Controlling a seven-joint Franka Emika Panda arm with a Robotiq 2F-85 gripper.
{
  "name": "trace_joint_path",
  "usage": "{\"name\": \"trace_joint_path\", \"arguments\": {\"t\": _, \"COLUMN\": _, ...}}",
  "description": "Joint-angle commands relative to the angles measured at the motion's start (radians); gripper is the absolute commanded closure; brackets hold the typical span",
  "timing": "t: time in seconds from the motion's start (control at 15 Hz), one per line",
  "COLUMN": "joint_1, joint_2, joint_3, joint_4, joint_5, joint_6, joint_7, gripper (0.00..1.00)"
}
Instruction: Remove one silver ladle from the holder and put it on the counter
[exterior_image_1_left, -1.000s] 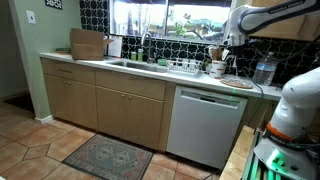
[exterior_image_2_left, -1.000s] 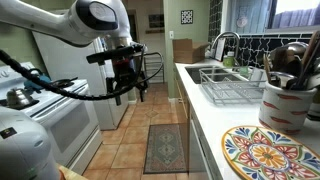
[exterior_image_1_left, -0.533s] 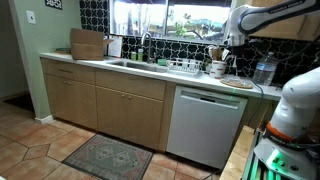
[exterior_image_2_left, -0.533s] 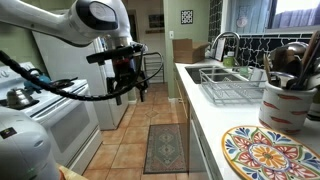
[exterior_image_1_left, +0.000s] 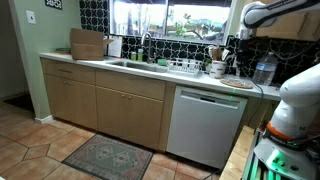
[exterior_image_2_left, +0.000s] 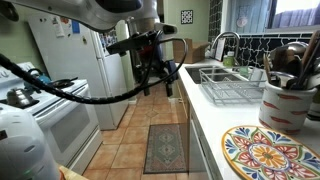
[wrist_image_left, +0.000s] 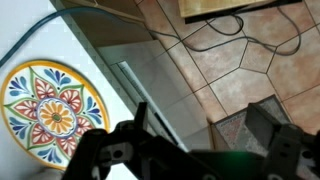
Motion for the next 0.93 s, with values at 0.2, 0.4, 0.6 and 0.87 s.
{"name": "trace_joint_path", "arguments": {"t": 0.2, "joint_1": -0.101, "joint_2": 0.114, "joint_3": 0.021, "joint_4": 0.11, "joint_5": -0.112, "joint_6": 0.277, "joint_7": 0.153, "gripper": 0.0}}
{"name": "trace_joint_path", "arguments": {"t": 0.4, "joint_1": -0.141, "joint_2": 0.185, "joint_3": 0.089, "joint_4": 0.154, "joint_5": -0.238, "joint_6": 0.366, "joint_7": 0.261, "gripper": 0.0}}
{"name": "trace_joint_path", "arguments": {"t": 0.6, "joint_1": -0.172, "joint_2": 0.259, "joint_3": 0.13, "joint_4": 0.195, "joint_5": -0.41, "joint_6": 0.402, "joint_7": 0.394, "gripper": 0.0}}
{"name": "trace_joint_path", "arguments": {"t": 0.87, "joint_1": -0.186, "joint_2": 0.366, "joint_3": 0.12, "joint_4": 0.227, "joint_5": -0.696, "joint_6": 0.397, "joint_7": 0.596, "gripper": 0.0}}
